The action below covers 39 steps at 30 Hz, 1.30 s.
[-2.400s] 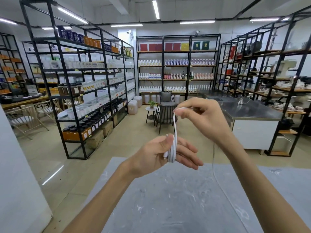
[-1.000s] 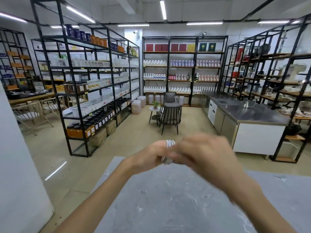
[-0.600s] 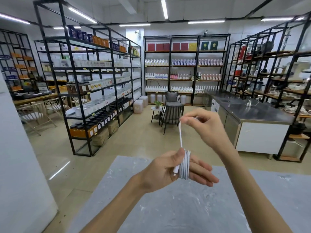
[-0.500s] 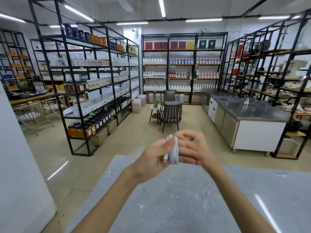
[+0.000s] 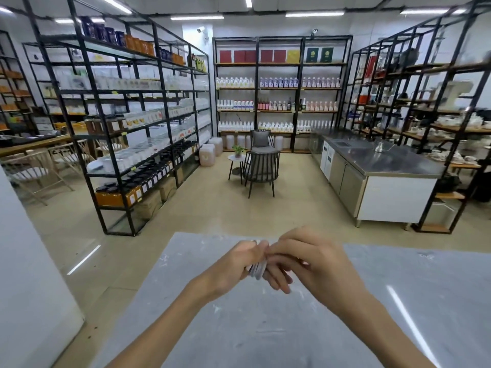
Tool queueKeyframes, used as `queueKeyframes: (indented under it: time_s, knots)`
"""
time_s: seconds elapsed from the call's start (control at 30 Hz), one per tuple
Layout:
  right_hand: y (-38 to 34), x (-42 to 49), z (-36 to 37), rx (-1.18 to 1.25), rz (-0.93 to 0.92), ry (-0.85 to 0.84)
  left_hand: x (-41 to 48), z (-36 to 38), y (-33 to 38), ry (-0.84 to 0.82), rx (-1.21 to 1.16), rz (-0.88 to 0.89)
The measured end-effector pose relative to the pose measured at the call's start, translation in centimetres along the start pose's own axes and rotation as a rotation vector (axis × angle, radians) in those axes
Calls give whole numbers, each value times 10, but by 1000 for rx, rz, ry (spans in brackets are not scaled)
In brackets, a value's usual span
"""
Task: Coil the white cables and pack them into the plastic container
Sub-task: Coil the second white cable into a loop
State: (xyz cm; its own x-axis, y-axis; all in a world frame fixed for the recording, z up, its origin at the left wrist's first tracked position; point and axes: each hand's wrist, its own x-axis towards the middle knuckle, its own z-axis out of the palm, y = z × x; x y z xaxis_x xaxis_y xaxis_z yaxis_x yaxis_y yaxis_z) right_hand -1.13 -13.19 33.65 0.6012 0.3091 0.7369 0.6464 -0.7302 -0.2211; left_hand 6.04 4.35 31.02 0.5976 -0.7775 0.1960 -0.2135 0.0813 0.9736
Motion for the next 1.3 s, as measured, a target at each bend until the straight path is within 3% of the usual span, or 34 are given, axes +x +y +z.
queueKeyframes:
  time_s: [0.13, 0.23, 0.33, 0.43, 0.53, 0.73, 0.87, 0.97, 1.1, 1.3]
  knots:
    - [8, -15, 3, 466, 336, 53, -5, 20, 2, -30, -9, 104]
    - [11, -33, 5, 859, 550, -35, -7, 31, -3, -129, -54, 39]
    - [9, -58, 3, 1171, 633, -218, -7, 40, -13, -261, -93, -53]
    - [4, -87, 1, 1321, 709, -213, -6, 56, -23, -336, -90, -114]
    - [6, -120, -5, 1208, 864, -81, -2, 84, -35, -256, -67, -174]
    - [13, -186, -30, 1015, 1089, 325, 24, 168, -67, 117, 147, -120]
    - [26, -213, -63, 816, 1061, 373, 43, 218, -83, 213, 161, -110]
    - [38, -232, -83, 664, 999, 311, 53, 246, -91, 258, 159, -138]
    - [49, -258, -83, 519, 1013, 332, 55, 287, -105, 356, 184, -236]
    - [62, -295, -73, 390, 1007, 352, 42, 323, -125, 567, -51, -390]
